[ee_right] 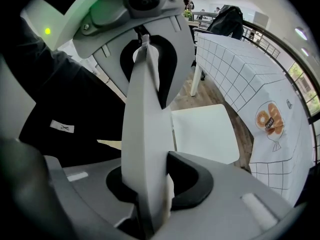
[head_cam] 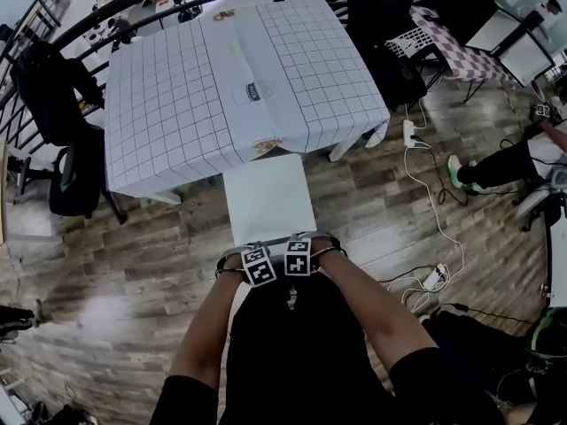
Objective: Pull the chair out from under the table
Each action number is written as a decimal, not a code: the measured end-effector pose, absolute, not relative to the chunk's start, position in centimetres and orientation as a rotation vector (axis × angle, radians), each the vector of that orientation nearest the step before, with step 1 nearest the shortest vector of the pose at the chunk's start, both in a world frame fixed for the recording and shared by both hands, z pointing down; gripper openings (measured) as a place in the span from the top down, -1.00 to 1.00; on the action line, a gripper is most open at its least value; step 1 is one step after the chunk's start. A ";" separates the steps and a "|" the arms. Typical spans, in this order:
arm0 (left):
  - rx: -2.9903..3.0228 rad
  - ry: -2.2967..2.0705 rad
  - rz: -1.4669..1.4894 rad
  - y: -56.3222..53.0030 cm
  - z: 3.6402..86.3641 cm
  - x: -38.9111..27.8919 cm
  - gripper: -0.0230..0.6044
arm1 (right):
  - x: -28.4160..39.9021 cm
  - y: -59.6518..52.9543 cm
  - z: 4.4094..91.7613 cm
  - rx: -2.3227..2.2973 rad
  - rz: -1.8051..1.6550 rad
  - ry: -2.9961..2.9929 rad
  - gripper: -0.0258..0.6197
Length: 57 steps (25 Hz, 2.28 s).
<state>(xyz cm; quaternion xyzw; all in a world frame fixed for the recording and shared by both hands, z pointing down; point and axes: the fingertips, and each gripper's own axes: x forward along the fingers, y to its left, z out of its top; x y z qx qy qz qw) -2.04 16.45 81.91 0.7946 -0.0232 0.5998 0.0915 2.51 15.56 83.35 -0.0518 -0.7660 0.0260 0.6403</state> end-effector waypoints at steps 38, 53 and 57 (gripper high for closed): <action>2.347 -0.006 1.790 28.7 75.9 -1.3 0.58 | 3.0 27.9 77.6 -0.199 0.092 -1.745 0.55; 2.384 -0.156 1.520 25.7 74.6 -2.5 0.54 | 5.1 24.2 75.4 -0.137 0.291 -1.823 0.39; 2.368 -0.301 1.354 23.9 73.1 -3.7 0.51 | 5.3 21.9 73.3 -0.077 0.279 -1.897 0.41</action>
